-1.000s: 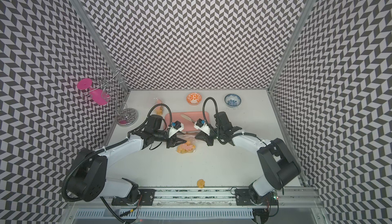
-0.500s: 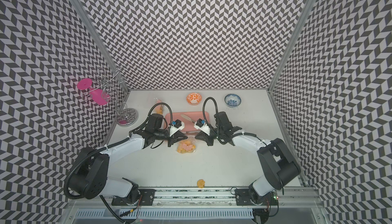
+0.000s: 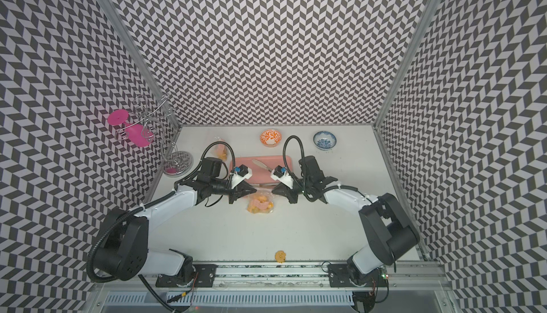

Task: Put the cookies into a resealable bag to prevent moisture
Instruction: Close the ziploc bag at the center of the board.

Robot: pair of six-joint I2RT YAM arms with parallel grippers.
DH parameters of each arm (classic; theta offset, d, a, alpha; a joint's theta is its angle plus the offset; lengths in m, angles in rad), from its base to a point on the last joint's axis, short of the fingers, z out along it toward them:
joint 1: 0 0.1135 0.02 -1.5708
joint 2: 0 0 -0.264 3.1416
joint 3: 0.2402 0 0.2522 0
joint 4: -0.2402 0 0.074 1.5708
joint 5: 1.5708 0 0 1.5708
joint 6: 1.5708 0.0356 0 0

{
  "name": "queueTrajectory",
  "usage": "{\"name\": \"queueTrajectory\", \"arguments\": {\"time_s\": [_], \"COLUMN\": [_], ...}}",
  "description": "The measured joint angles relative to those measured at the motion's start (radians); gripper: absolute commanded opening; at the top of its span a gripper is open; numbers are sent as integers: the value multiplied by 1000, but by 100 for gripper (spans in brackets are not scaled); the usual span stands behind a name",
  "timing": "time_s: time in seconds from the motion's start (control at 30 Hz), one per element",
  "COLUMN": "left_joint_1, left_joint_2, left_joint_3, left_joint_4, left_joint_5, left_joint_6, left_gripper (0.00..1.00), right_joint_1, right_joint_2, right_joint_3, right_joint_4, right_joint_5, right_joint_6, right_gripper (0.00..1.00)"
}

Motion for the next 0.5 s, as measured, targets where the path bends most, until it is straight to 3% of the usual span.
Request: {"name": "queueTrajectory", "arguments": {"time_s": [0.13,0.17,0.27,0.5], "left_joint_1": [28,37,58,63], "left_joint_2": [-17,-23,-42,-46], "left_joint_3": [0,-2,-14,-18], "left_joint_4": [-5,-4,-4,-11], "left_joint_5": [5,8,17,34], "left_joint_6": [-2,-6,-5,0], "left_gripper": [24,21,0,0], "right_joint_1": [-3,-3,-3,-3], "right_joint_2": [-1,-1,-1,-1], "right_joint_3": [0,0,0,0], "right_joint_4": [-11,-11,-14,-18], "right_joint_5": [3,3,5,5], "right_joint_6": [0,0,0,0], "right_gripper": [0,0,0,0]}}
